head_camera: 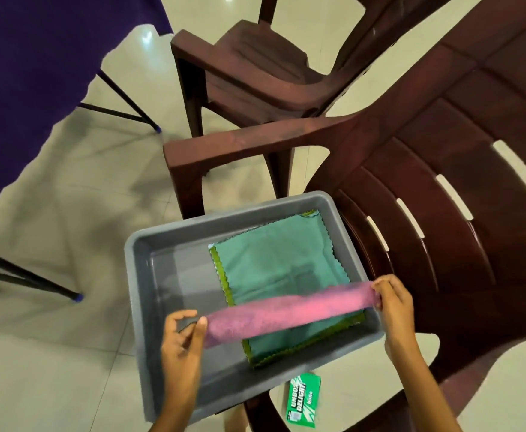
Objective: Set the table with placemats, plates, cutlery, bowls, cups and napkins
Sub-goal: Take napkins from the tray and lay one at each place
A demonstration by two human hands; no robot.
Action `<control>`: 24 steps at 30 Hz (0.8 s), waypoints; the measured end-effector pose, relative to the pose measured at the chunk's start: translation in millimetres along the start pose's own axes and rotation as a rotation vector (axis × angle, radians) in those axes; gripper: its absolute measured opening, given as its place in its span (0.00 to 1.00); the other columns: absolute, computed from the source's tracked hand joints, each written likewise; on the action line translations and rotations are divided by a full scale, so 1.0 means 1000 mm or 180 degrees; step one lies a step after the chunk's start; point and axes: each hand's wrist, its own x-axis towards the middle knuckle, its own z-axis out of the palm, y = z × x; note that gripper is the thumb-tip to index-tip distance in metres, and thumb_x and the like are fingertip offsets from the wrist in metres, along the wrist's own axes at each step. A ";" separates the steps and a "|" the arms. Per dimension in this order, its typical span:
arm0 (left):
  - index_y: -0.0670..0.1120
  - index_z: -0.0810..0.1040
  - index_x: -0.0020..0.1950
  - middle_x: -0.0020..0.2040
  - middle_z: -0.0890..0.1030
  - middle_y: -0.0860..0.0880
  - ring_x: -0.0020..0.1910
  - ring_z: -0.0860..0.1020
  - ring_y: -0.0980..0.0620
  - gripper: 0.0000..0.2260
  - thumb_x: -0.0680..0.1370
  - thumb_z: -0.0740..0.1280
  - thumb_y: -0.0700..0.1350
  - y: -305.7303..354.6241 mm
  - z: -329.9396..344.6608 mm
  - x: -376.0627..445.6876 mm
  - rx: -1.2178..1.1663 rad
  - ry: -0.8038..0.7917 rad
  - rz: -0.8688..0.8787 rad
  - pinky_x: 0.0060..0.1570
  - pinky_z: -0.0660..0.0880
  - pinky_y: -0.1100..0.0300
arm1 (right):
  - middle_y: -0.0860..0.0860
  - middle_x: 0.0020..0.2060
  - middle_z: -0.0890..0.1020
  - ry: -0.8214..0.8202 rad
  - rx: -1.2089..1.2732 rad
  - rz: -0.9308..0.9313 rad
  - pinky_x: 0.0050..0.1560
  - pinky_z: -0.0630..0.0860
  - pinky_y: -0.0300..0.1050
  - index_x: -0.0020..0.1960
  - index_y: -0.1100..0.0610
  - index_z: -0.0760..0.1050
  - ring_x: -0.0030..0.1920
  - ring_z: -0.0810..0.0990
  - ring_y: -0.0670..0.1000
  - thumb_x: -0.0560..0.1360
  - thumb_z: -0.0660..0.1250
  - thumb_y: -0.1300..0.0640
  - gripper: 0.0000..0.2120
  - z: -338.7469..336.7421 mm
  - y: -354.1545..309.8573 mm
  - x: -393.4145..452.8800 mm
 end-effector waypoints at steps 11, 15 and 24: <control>0.39 0.67 0.64 0.46 0.75 0.45 0.42 0.74 0.50 0.15 0.78 0.64 0.35 -0.048 0.016 0.124 0.0173 0.0021 -0.0837 0.31 0.73 0.70 | 0.54 0.44 0.78 -0.0726 -0.0933 0.0474 0.47 0.69 0.41 0.47 0.59 0.76 0.47 0.75 0.52 0.76 0.64 0.63 0.03 0.115 0.040 0.079; 0.38 0.65 0.64 0.41 0.73 0.49 0.38 0.73 0.55 0.17 0.77 0.65 0.33 -0.048 0.023 0.133 0.0265 0.0033 -0.0877 0.39 0.73 0.63 | 0.59 0.51 0.81 -0.0846 -0.1000 0.0516 0.56 0.72 0.46 0.52 0.62 0.76 0.52 0.78 0.56 0.76 0.67 0.59 0.07 0.116 0.053 0.092; 0.40 0.63 0.69 0.45 0.76 0.43 0.46 0.75 0.48 0.24 0.76 0.67 0.35 -0.054 0.015 0.099 0.1097 -0.0087 -0.0620 0.50 0.73 0.53 | 0.53 0.37 0.79 -0.1277 -0.1472 0.0619 0.37 0.69 0.38 0.40 0.59 0.75 0.43 0.76 0.52 0.73 0.71 0.56 0.08 0.081 0.083 0.064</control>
